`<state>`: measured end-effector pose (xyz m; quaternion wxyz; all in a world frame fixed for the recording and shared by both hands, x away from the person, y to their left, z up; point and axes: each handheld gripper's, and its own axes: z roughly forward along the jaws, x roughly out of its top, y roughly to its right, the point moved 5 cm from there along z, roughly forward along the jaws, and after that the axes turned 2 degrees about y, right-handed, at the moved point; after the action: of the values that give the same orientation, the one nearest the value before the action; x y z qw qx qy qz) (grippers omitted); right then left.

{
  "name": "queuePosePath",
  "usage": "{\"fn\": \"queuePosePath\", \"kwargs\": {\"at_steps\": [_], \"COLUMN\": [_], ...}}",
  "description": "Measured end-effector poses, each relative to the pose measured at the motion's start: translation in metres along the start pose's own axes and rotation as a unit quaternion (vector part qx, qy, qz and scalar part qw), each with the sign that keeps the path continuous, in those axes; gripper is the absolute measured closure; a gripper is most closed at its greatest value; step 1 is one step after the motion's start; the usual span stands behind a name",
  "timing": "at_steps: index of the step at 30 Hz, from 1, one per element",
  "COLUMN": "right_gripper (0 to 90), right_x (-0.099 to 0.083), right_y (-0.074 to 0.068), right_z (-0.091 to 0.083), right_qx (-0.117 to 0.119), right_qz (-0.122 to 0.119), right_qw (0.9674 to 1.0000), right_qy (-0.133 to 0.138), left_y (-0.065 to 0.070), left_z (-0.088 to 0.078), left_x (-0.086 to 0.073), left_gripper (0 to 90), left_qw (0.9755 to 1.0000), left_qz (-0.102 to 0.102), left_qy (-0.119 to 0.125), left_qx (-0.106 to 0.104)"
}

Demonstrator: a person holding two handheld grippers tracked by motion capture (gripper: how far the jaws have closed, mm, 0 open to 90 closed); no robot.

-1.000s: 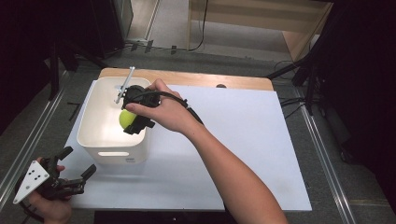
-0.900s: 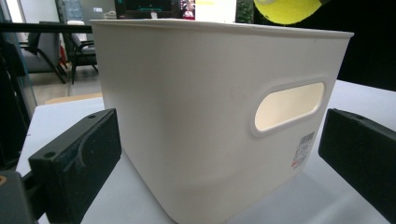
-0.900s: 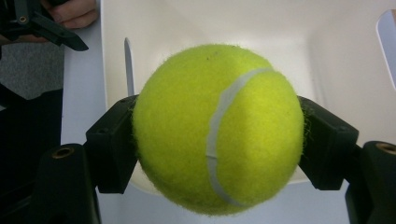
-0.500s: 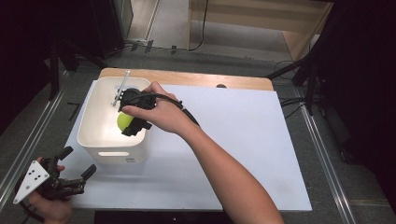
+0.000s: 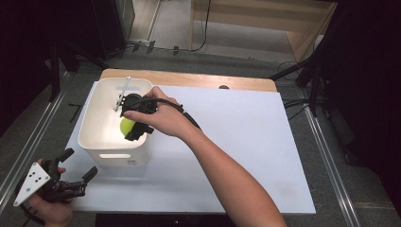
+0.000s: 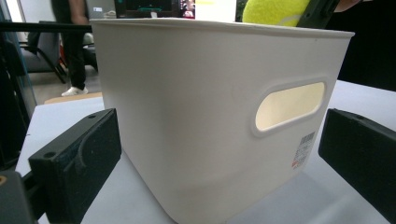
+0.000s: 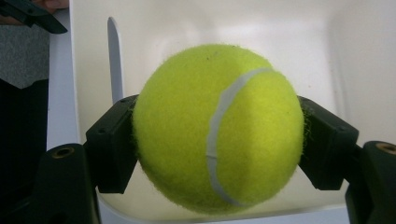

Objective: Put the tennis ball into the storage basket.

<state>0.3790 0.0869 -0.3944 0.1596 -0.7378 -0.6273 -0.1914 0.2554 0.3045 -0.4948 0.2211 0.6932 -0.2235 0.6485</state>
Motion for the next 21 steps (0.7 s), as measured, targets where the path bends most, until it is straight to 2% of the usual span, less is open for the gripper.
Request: {"fn": "queuePosePath", "kwargs": {"at_steps": [8, 12, 21], "right_gripper": [23.1, 23.1, 23.0], "right_x": [-0.004, -0.006, -0.01], "right_y": [-0.001, 0.0, -0.002], "right_z": [0.01, 0.016, 0.023], "right_qx": [0.004, 0.003, 0.004], "right_qz": [0.005, -0.001, 0.0], "right_qw": [0.9999, 0.9998, 0.9993], "right_qy": [-0.011, -0.017, -0.038], "left_y": [0.0, 0.0, 0.0], "left_z": [0.0, 0.0, 0.0], "left_x": [0.0, 0.0, 0.0], "left_gripper": [0.0, 0.0, 0.0], "left_qw": [1.0, 1.0, 1.0], "left_qz": [-0.001, -0.001, 0.001], "left_qy": [0.0, 0.0, -0.001], "left_qx": [-0.001, 0.0, -0.001]}}
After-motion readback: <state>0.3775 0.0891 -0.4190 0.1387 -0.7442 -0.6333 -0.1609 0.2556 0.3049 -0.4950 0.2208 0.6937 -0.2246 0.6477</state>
